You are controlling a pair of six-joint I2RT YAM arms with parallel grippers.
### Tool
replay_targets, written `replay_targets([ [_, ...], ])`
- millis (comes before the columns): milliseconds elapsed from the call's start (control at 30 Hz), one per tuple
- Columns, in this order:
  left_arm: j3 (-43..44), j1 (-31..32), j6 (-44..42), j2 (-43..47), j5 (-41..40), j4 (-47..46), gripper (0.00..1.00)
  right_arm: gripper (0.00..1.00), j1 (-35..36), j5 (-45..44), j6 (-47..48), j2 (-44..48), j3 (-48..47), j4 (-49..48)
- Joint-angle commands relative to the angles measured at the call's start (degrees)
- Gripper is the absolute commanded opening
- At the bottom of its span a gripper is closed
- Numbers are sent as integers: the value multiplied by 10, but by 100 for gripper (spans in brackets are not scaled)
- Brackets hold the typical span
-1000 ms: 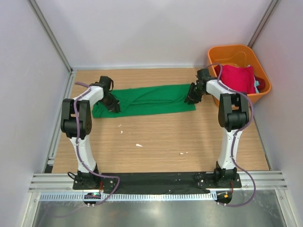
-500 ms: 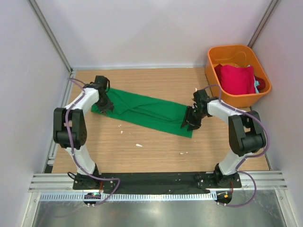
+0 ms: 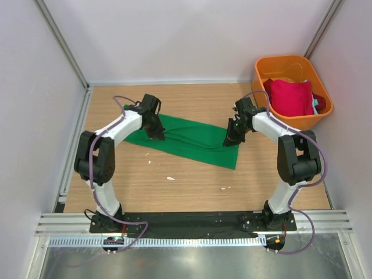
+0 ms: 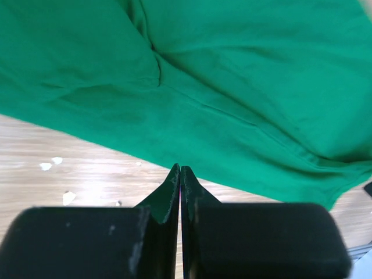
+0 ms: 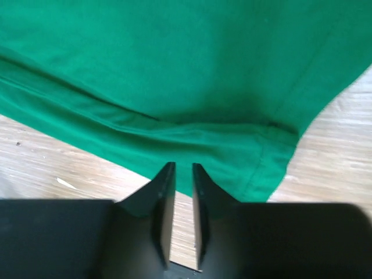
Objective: Fold and stack the t-shirts
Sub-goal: Fold the tshirt
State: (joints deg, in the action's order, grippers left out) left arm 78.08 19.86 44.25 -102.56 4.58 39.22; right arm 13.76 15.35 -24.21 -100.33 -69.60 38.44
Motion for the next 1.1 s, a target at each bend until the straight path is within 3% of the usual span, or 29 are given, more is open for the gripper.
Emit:
replay_targets([
  [0,21,15,26,-29,29,-15,0,20,7,20,-7,-16,-26,-12],
  [433,94,19,18,-133,7,-8,0,18,46,56,-32,-51,-34,-37],
  [667,151,19,10,-190,3,0,0,19,83,74,-44,-91,-83,-38],
  [1067,196,10,8,-221,-9,10,0,29,100,58,-40,-169,-148,-42],
])
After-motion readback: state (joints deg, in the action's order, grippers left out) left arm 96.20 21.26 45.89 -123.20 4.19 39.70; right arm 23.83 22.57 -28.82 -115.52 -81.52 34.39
